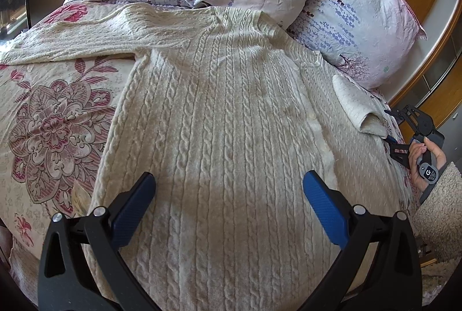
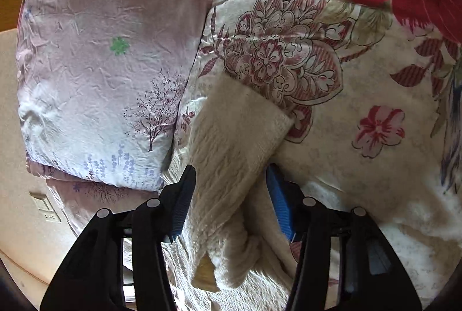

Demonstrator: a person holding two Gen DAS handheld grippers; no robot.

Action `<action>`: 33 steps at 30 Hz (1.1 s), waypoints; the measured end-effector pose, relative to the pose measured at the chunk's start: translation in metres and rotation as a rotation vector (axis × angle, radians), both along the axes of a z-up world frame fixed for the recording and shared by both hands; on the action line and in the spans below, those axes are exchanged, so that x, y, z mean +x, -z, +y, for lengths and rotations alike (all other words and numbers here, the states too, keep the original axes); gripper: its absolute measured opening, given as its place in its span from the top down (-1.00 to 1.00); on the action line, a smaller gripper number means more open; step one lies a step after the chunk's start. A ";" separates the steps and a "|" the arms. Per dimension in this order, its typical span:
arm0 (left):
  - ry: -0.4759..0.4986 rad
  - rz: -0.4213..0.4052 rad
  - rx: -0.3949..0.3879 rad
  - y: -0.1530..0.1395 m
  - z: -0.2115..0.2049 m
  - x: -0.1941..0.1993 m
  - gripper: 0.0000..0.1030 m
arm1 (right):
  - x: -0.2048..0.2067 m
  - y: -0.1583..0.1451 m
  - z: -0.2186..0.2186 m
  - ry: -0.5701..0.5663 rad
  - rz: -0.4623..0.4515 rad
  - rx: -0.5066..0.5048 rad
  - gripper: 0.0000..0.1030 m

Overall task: Fold small clothes
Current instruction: 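Carry the held sleeve across the cardigan body toward the collar with the right tool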

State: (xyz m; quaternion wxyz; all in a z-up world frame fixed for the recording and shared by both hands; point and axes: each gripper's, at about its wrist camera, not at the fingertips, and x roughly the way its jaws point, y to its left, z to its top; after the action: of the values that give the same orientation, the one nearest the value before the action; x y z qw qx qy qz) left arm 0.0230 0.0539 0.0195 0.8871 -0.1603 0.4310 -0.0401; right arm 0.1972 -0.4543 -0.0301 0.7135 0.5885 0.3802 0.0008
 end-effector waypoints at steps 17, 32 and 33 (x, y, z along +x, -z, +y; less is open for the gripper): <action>-0.058 -0.012 -0.011 -0.009 0.034 -0.006 -0.97 | 0.047 -0.130 0.209 -0.524 -0.412 -0.293 0.65; -0.109 0.005 -0.026 -0.004 0.060 -0.011 -0.97 | 0.069 -0.110 0.171 -0.355 -0.003 -0.876 -0.89; -0.106 0.008 -0.026 -0.004 0.061 -0.011 -0.97 | 0.080 -0.107 0.173 -0.371 0.002 -0.904 -0.74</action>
State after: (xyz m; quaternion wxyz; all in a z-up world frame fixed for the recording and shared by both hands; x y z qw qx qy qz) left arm 0.0123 0.1150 0.0232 0.8842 -0.1944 0.4247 0.0021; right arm 0.2768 -0.2815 0.0769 0.8851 0.1421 0.4416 -0.0376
